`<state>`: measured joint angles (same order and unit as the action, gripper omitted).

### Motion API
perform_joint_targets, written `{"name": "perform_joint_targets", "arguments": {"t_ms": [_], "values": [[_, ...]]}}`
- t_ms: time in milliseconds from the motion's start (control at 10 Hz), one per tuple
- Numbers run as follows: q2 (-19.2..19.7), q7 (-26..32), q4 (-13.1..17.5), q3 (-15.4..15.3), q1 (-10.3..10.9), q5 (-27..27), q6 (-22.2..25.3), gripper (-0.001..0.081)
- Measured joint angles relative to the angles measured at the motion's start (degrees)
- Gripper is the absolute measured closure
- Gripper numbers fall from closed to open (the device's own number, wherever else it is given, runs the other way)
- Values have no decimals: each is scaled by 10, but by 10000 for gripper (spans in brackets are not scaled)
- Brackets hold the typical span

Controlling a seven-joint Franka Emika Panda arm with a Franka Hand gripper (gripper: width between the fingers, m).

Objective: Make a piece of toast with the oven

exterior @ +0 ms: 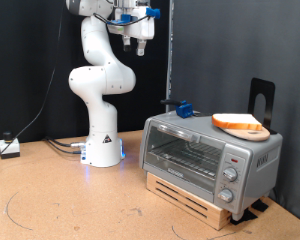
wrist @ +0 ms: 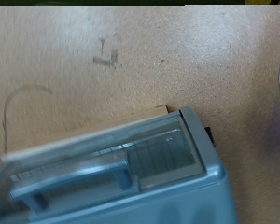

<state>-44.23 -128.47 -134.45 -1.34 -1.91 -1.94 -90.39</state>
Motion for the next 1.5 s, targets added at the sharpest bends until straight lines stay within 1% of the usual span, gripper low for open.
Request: {"name": "perform_joint_targets", "arguments": {"t_ms": [300,400,500,600,700,800,900,1000,1100,1200,1300,1500], "values": [[0,170,23,1,48,1,3,-3],[0,223,25,5,57,4,3,-3],[0,200,25,4,53,2,3,-3],[-1,229,24,9,58,-17,0,-3],[-6,284,24,24,71,-46,-6,-3],[-10,347,21,38,87,-54,-25,-3],[-11,411,12,46,99,-49,-52,-3],[-10,463,0,50,109,-44,-73,-3],[-10,440,1,49,105,-47,-70,-3],[-13,476,3,57,113,-73,-59,-3],[-21,536,4,77,130,-99,-53,-3],[-33,670,1,113,160,-106,-57,-3]]}}
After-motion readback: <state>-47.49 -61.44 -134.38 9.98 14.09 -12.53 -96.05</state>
